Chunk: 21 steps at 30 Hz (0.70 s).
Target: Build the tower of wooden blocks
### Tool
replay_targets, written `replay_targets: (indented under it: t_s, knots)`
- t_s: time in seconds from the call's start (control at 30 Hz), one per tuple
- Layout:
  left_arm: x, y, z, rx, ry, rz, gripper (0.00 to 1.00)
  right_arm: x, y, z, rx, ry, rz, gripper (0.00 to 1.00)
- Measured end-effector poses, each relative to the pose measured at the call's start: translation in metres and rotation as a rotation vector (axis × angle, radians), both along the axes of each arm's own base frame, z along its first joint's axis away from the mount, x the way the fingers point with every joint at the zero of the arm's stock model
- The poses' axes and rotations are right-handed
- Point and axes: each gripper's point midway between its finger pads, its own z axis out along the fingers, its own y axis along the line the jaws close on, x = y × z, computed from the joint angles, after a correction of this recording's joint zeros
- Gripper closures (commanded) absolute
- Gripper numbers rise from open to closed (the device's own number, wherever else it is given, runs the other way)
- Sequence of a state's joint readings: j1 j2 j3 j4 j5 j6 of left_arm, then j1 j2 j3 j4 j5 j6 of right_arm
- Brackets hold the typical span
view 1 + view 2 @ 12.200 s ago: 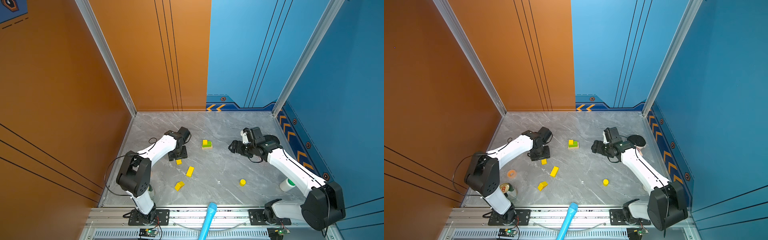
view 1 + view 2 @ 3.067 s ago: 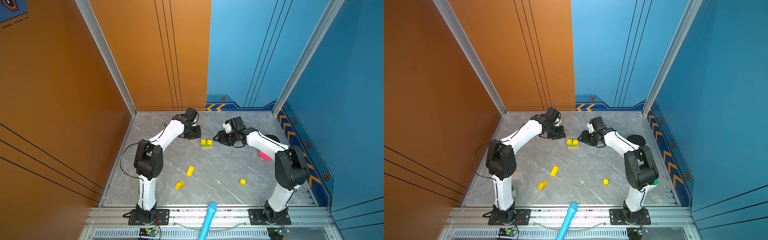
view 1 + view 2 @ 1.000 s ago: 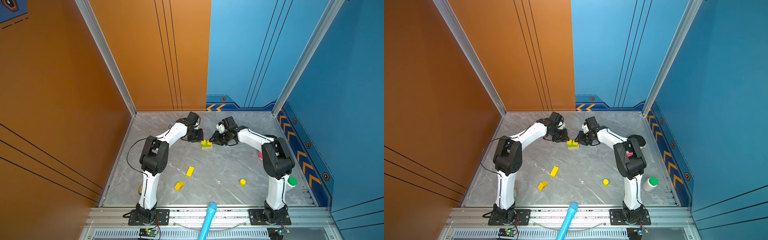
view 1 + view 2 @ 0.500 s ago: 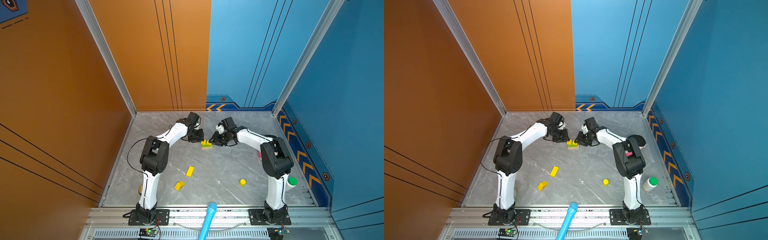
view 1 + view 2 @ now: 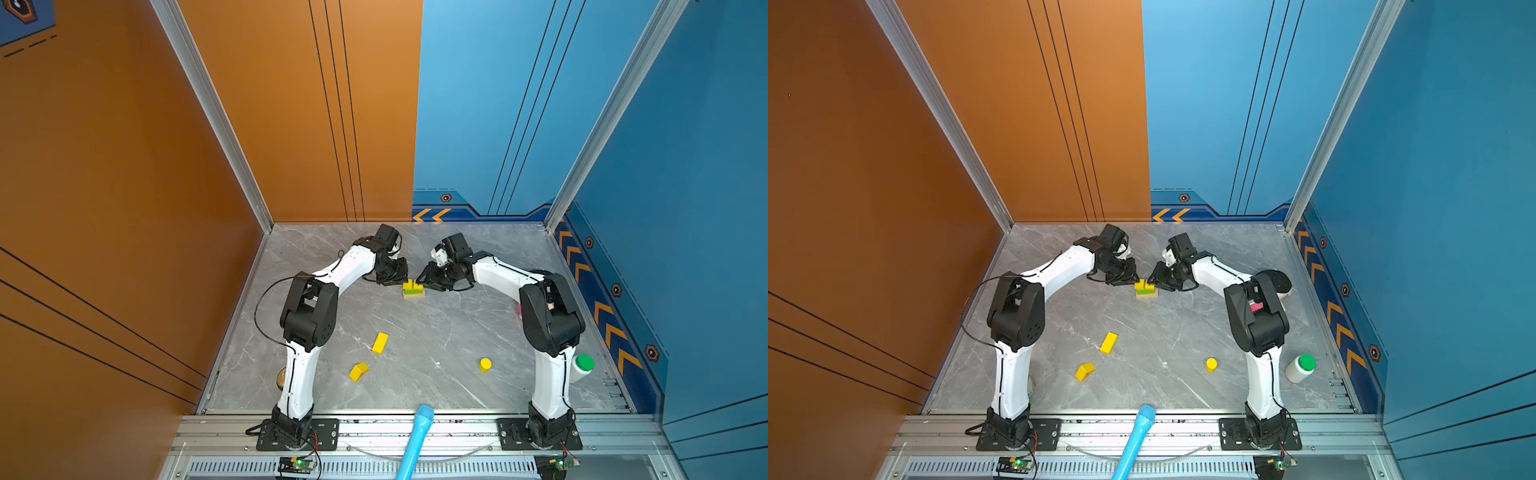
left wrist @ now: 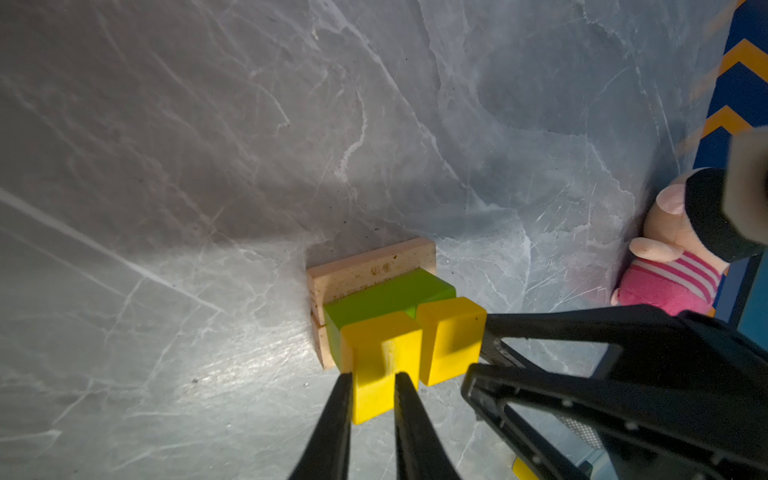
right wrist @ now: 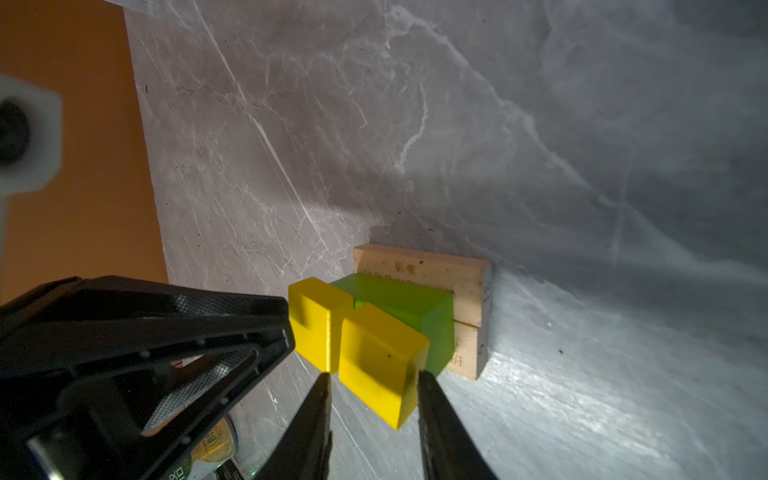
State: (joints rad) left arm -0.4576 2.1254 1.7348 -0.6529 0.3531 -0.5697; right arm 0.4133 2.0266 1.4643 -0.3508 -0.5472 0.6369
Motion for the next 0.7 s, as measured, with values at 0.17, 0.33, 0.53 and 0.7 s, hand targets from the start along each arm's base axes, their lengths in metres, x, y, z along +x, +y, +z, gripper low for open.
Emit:
replay_targets:
  t_s: [0.17,0.33,0.53,0.7]
  knots:
    - [-0.0006,-0.0009,0.0000,-0.001,0.002,0.001,0.79,0.0014,0.0000,0.0016,0.002,-0.004,-0.001,0.63]
    - [-0.0006,-0.0009,0.0000,-0.002,0.004,0.004,0.79,0.0024,0.0000,0.0025,0.003,-0.006,-0.002,0.63]
    - [-0.0006,-0.0009,-0.0001,-0.002,0.004,0.004,0.79,0.0049,0.0011,0.0019,0.002,-0.005,-0.002,0.63]
    - [-0.0006,-0.0009,-0.0001,-0.002,0.004,0.004,0.79,0.0049,0.0001,-0.0002,0.000,0.000,-0.004,0.64]
